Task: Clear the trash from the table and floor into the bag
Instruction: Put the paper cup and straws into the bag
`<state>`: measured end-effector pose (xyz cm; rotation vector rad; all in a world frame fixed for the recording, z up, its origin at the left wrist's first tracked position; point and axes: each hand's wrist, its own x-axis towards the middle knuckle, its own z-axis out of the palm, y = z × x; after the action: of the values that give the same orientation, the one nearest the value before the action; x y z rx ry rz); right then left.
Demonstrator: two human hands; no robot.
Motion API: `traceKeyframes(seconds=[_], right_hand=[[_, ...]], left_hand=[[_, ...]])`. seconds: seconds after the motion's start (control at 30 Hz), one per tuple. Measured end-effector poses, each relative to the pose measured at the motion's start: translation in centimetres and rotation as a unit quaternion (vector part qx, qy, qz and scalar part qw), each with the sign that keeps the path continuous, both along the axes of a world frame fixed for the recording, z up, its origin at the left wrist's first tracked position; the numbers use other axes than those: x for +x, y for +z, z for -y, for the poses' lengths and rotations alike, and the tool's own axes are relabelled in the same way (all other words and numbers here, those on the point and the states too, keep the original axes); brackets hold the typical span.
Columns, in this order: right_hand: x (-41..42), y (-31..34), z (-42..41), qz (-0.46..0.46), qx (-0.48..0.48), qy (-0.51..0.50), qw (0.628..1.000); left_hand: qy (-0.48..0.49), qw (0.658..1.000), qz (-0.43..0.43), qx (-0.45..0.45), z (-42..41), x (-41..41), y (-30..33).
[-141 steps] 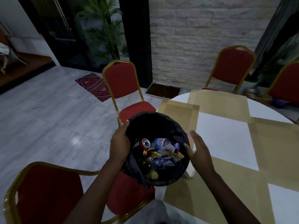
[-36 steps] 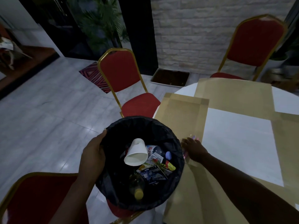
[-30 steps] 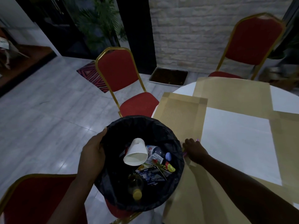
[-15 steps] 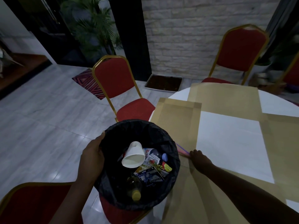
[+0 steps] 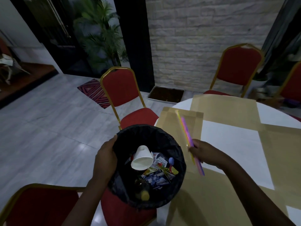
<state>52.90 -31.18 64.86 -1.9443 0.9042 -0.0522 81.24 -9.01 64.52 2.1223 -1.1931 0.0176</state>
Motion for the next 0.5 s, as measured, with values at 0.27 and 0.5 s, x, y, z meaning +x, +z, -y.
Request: traceKeyframes(seconds=[0.27,0.5], right_hand=[[3.7,4.8,-8.7,-0.102,0.136,0.235,0.957],[8.5,3.1,-11.8,-0.12,0.079,0.239,0.96]], left_hand=[[-0.004,0.999,-0.024,-0.042,-1.1,-2.0,0.0],[0.004,0.999,-0.026,-0.045,-2.0,-3.1,-0.5]])
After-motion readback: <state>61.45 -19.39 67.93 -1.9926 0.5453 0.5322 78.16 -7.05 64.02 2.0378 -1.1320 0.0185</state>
